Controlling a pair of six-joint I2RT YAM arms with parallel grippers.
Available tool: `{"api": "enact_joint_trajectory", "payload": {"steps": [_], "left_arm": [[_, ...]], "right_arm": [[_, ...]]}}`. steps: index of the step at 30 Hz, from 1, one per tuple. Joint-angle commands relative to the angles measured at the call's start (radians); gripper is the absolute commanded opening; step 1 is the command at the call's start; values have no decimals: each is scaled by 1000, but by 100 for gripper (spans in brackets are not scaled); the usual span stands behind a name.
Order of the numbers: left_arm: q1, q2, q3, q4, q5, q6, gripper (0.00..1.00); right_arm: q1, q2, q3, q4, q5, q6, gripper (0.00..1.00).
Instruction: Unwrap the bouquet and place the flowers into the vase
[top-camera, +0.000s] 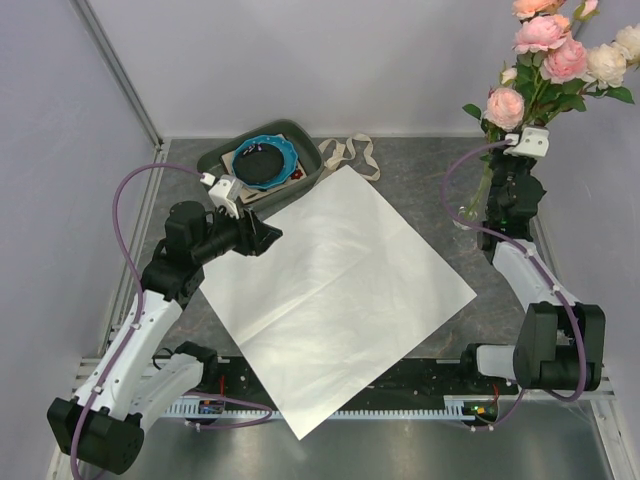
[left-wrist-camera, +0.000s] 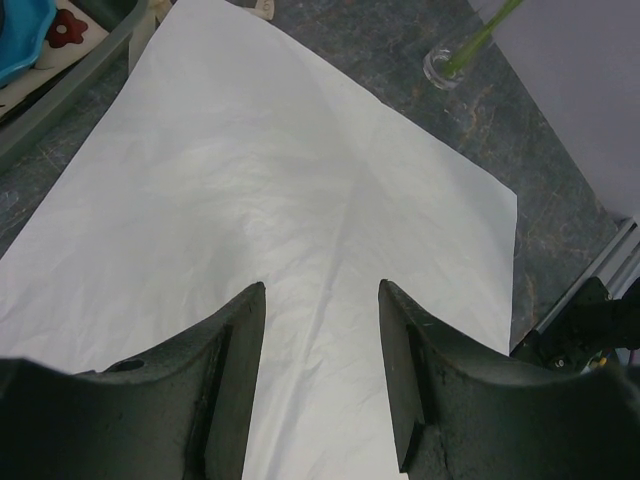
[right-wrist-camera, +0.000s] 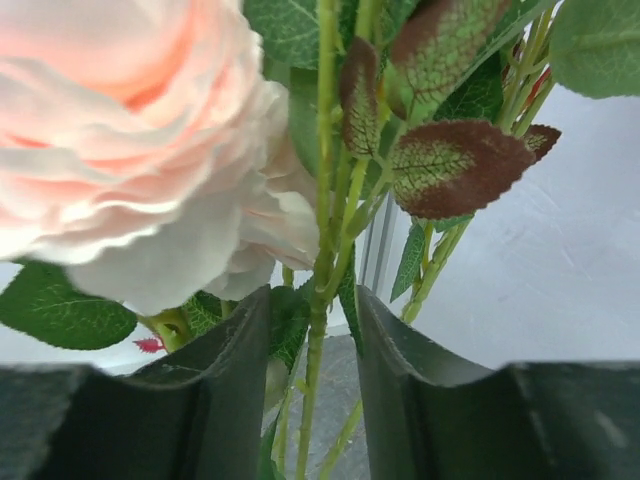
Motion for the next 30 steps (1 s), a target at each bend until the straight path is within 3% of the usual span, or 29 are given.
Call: {"api": "enact_joint_trajectory", "payload": {"steps": [1, 6, 15, 21, 25, 30], "left_arm": [[4, -20, -7, 50, 37, 24, 56], [4, -28, -10, 51, 49, 20, 56], [4, -43, -15, 54, 61, 17, 56], [4, -36, -21, 62, 80, 8, 56], [4, -31, -25, 60, 78, 8, 56], [4, -36, -28, 56, 55, 14, 56]], "right_arm": [[8, -68, -9, -19, 10, 13, 51], [13, -98, -17, -50, 20, 15, 61], [48, -244, -64, -235, 167, 132, 97], [158, -396, -104, -517, 298, 358, 98], [229, -466, -123, -801, 324, 516, 98], [336, -471, -135, -1103, 177, 607, 98]]}}
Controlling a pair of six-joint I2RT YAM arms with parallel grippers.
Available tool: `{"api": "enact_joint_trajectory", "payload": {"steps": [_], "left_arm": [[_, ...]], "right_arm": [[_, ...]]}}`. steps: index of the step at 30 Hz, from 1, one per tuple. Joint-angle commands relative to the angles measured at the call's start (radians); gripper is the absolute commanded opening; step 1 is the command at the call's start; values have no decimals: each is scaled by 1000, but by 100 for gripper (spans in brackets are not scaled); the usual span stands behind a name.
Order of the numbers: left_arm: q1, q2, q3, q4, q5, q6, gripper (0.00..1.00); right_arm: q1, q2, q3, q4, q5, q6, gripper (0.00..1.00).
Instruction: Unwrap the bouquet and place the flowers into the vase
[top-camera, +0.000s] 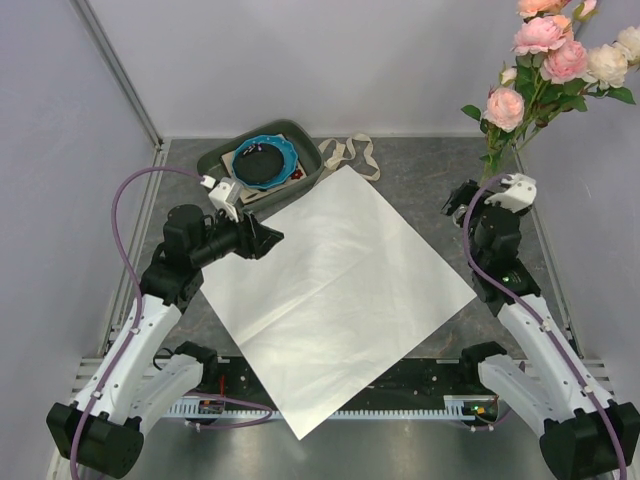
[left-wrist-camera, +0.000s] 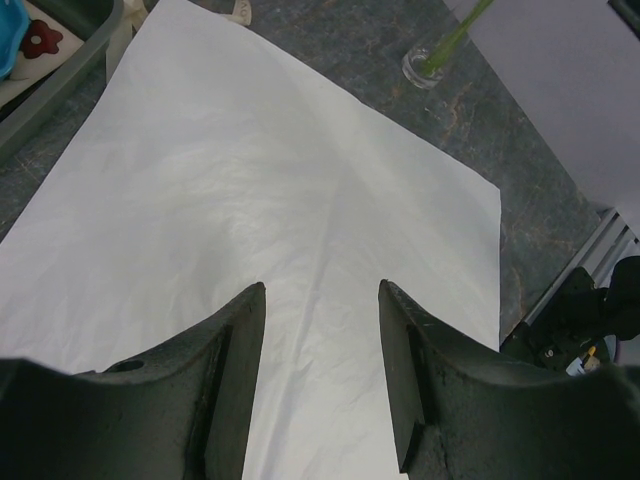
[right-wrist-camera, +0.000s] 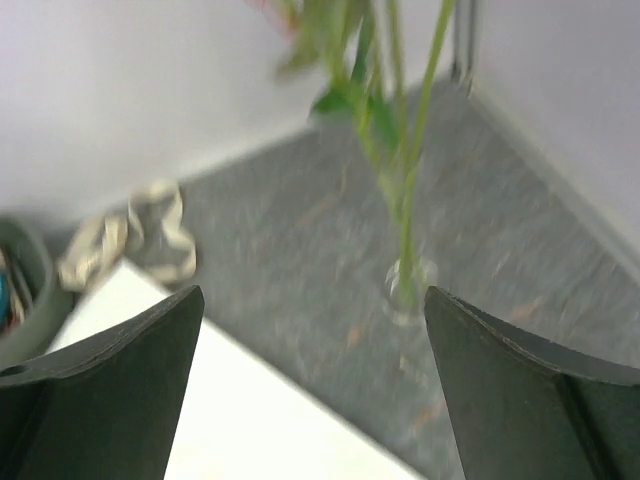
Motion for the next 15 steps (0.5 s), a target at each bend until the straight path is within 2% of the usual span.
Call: {"api": "enact_joint_trajectory", "payload": {"steps": [1, 3, 7, 11, 15], "left_arm": [[4, -10, -9, 29, 0, 16, 56], [4, -12, -9, 17, -17, 16, 56], [4, -27, -11, 7, -29, -6, 56], [4, -44, 46, -37, -26, -41, 56], [4, -76, 173, -94, -32, -98, 58]], "right_arm": [[89, 6, -20, -345, -104, 124, 98], [136, -2, -7, -437, -111, 123, 98], [155, -52, 46, -547, -185, 126, 98], [155, -173, 100, -558, -203, 98, 98], [155, -230, 210, -572, -205, 64, 98]]}}
